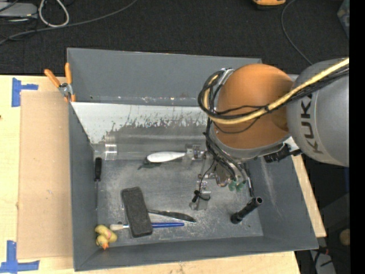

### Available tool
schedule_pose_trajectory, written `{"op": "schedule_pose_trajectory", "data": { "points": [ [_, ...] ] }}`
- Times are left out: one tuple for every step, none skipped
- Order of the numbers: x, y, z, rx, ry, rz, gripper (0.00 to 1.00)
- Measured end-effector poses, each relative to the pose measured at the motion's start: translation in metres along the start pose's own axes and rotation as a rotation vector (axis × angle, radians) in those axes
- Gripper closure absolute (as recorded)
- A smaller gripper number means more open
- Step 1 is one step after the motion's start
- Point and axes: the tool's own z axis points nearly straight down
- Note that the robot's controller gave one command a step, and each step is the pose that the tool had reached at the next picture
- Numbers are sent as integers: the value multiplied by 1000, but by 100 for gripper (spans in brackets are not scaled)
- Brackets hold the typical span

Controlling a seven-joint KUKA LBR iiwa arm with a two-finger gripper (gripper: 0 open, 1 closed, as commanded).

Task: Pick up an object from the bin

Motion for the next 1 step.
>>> {"op": "schedule_pose_trajectory", "data": {
  "points": [
    [15, 13, 77, -1, -3, 86, 0]
  ]
}}
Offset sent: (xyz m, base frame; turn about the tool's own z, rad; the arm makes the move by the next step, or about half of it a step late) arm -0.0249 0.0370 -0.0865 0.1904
